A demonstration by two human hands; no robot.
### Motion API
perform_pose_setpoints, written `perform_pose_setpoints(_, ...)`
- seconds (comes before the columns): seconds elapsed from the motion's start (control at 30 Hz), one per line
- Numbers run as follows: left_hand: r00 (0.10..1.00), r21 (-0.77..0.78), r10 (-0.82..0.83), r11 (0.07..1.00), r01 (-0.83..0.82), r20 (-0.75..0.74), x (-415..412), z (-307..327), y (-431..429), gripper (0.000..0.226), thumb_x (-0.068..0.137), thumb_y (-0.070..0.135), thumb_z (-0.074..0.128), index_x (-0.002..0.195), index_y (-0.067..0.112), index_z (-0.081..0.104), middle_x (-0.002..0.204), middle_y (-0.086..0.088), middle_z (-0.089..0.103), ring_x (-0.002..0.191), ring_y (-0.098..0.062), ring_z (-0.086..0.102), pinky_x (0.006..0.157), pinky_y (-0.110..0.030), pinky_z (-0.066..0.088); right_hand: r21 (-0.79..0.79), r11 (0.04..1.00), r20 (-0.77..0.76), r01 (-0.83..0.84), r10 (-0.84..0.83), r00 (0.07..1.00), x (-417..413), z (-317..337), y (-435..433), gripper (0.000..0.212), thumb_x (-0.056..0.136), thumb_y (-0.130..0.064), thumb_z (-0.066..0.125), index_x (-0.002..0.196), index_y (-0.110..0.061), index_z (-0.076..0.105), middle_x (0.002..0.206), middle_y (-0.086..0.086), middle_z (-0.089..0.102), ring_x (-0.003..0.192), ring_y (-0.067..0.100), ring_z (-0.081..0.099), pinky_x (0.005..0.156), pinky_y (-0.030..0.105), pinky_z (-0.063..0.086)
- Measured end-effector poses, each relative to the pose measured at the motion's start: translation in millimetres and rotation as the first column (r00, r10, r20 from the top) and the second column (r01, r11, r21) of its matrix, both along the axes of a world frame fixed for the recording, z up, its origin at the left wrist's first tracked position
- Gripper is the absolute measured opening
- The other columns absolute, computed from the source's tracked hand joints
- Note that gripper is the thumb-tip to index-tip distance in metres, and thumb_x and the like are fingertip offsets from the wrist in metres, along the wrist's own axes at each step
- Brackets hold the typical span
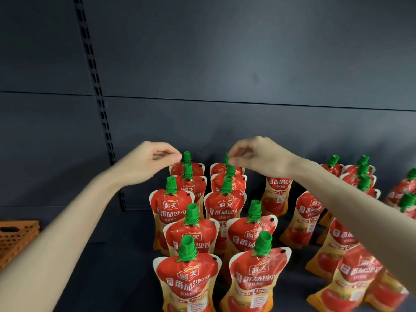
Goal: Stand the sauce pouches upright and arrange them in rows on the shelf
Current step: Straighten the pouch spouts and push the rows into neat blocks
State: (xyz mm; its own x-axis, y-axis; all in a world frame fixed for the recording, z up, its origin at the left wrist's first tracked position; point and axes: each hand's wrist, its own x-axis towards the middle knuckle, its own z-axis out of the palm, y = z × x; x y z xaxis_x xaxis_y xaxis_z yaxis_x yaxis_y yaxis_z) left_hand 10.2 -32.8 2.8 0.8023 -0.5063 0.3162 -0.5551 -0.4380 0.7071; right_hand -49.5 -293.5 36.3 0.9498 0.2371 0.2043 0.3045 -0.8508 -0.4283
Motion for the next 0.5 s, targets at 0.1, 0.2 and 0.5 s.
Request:
perform_pose_setpoints(0.1, 1.0, -0.111, -0.029, 0.993, 0.029, -0.002, -20.0, -3.7, 7.1, 0.028, 0.082, 0.044, 0.061, 0.096, 0.021, 0.07, 0.094, 0.008, 0.072, 0.091, -0.003, 0.066, 0.083, -0.019, 0.052, 0.082, 0.995, 0.014, -0.05, 0.049, 0.999, -13.8, -2.0, 3.1, 0.013, 0.085, -0.031, 0.064, 0.093, -0.021, 0.068, 0.09, -0.008, 0.071, 0.082, 0.001, 0.065, 0.083, 0.021, 0.053)
perform_pose_setpoints(0.2, 0.997, -0.134, -0.06, 0.989, 0.053, -0.048, -34.9, -13.3, 8.6, 0.032, 0.08, 0.046, 0.06, 0.097, 0.021, 0.071, 0.098, 0.011, 0.072, 0.095, -0.003, 0.066, 0.086, -0.017, 0.05, 0.092, 0.993, -0.104, -0.075, 0.085, 0.991, -18.2, -7.0, 7.1, 0.021, 0.082, -0.034, 0.067, 0.098, -0.02, 0.069, 0.093, -0.007, 0.072, 0.086, 0.001, 0.066, 0.087, 0.022, 0.052)
perform_pose_setpoints(0.5, 0.972, -0.282, -0.078, 0.959, 0.013, -0.222, -45.2, -39.1, 3.3, 0.025, 0.081, 0.032, 0.055, 0.094, 0.018, 0.07, 0.095, 0.004, 0.073, 0.092, -0.009, 0.068, 0.073, -0.018, 0.054, 0.04, 0.994, -0.204, -0.1, 0.106, 0.973, -17.7, -14.8, 12.0, 0.018, 0.088, -0.026, 0.062, 0.102, -0.018, 0.071, 0.093, -0.012, 0.071, 0.089, 0.0, 0.065, 0.087, 0.018, 0.049)
